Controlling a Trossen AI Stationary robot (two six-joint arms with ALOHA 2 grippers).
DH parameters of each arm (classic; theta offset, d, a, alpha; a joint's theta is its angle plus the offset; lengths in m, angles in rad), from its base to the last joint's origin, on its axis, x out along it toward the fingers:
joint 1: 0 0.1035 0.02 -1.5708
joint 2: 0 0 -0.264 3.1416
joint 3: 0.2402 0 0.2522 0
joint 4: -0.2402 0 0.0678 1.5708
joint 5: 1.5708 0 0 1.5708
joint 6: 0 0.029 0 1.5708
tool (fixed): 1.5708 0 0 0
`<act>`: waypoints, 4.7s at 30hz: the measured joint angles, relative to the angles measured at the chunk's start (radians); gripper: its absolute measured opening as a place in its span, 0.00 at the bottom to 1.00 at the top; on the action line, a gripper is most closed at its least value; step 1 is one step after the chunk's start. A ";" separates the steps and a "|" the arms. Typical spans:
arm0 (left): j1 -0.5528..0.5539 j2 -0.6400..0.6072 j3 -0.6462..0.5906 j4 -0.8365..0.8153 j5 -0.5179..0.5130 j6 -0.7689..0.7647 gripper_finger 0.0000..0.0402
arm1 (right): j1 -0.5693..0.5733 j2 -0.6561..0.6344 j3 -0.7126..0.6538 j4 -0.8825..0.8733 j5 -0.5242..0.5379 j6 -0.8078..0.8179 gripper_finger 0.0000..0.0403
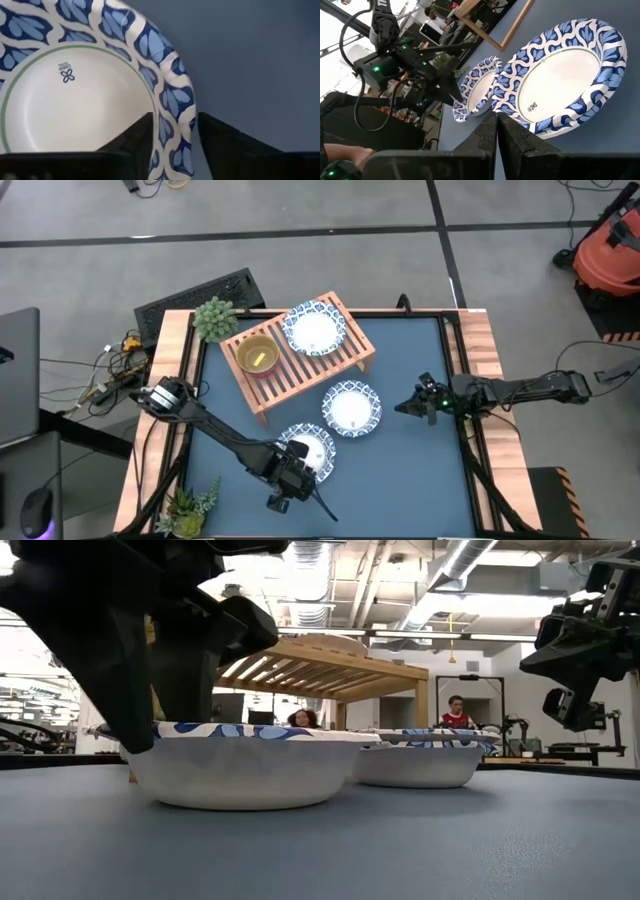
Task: Place and stack bowls onto a shelf
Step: Stack the left white bowl into the white bowl on the shelf, then stack the white bowl into the white bowl on the shelf
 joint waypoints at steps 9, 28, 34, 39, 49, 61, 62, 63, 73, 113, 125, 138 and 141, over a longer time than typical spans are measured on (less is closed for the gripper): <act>0.001 0.000 0.000 0.045 0.065 -0.018 0.02 | 0.000 0.000 0.000 0.000 0.000 0.001 0.10; 0.032 -0.081 0.293 -0.207 0.142 0.114 0.00 | 0.000 0.000 0.000 0.000 0.002 0.003 0.10; 0.084 -0.084 0.499 -0.355 0.100 0.176 0.00 | 0.000 0.000 0.000 0.000 0.003 -0.006 0.10; 0.134 -0.085 0.644 -0.367 0.038 0.283 0.00 | -0.001 0.000 0.000 0.000 0.004 -0.014 0.10; 0.243 -0.087 0.828 -0.350 -0.396 0.517 0.00 | -0.001 0.000 0.000 0.000 0.004 -0.016 0.10; 0.490 -0.084 0.837 -0.504 -0.648 0.494 0.00 | -0.001 0.000 0.000 0.000 0.004 -0.021 0.10; 0.516 -0.084 0.834 -0.525 -0.647 0.468 0.00 | -0.001 0.000 0.000 0.000 0.004 -0.023 0.10; 0.537 -0.084 0.830 -0.546 -0.645 0.446 0.00 | -0.001 0.000 0.000 0.000 0.004 -0.025 0.10; 0.625 -0.083 0.639 -0.525 -0.510 0.467 0.00 | -0.003 0.000 0.000 0.000 0.004 -0.025 0.10; 0.657 -0.083 0.545 -0.468 -0.302 0.473 0.24 | -0.003 0.000 0.000 -0.001 0.013 -0.021 0.10; 0.626 -0.083 0.678 -0.516 -0.284 0.465 0.36 | -0.003 0.000 0.000 -0.001 0.012 -0.027 0.10; 0.478 -0.086 0.675 -0.253 0.014 0.460 0.36 | -0.003 0.000 0.000 -0.002 0.011 -0.042 0.10; 0.455 -0.083 0.593 -0.226 0.014 0.463 0.36 | -0.002 0.000 0.000 -0.002 0.011 -0.042 0.10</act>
